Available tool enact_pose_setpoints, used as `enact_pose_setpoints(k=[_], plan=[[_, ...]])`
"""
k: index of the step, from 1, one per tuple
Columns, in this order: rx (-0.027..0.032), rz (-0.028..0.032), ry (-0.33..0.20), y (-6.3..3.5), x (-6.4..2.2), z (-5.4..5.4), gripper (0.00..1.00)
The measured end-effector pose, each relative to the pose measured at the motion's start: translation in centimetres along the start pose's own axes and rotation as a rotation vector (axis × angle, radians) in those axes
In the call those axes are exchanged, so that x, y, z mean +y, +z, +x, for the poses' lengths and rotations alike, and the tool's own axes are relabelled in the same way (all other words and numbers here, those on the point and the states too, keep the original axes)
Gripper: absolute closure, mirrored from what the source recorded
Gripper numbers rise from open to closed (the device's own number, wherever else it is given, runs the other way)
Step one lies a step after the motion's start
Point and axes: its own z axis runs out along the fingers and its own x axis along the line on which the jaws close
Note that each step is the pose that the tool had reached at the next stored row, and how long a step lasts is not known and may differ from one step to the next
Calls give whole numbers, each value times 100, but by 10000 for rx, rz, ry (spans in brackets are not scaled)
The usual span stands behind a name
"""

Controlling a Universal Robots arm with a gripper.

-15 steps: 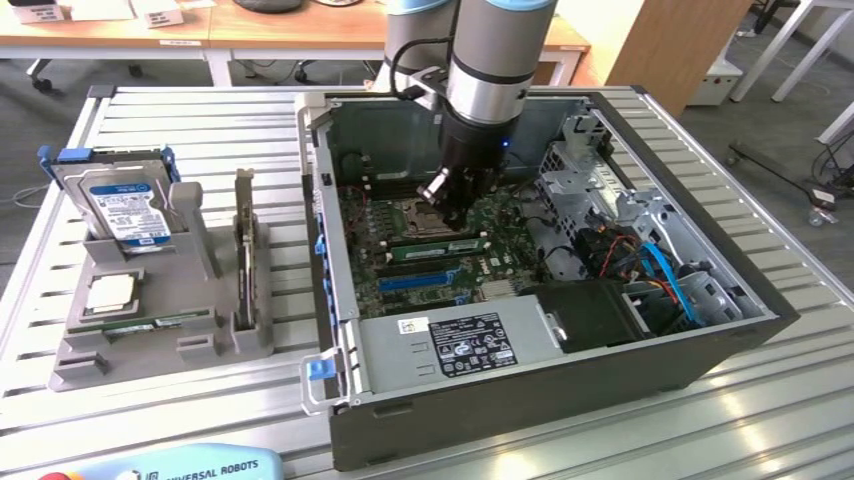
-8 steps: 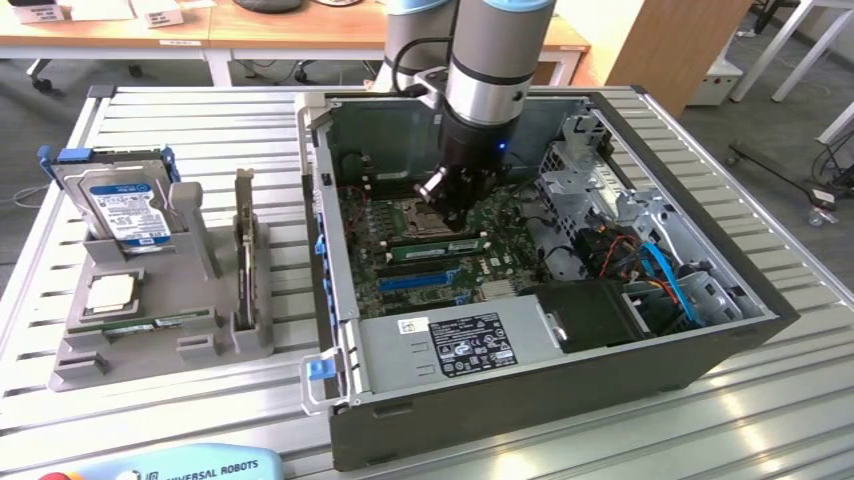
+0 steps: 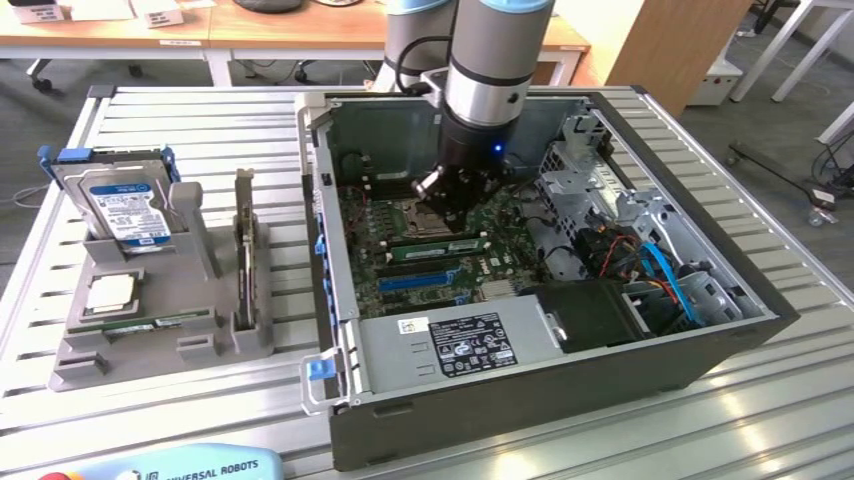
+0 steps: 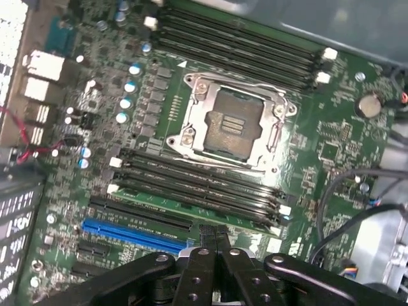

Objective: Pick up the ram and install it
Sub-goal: 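Press down the ram until it locks into place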

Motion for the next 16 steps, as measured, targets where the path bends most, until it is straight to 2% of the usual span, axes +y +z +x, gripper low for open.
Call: enact_pose_setpoints(k=[16], plan=[[-38,118,2651,26,0,2,90]])
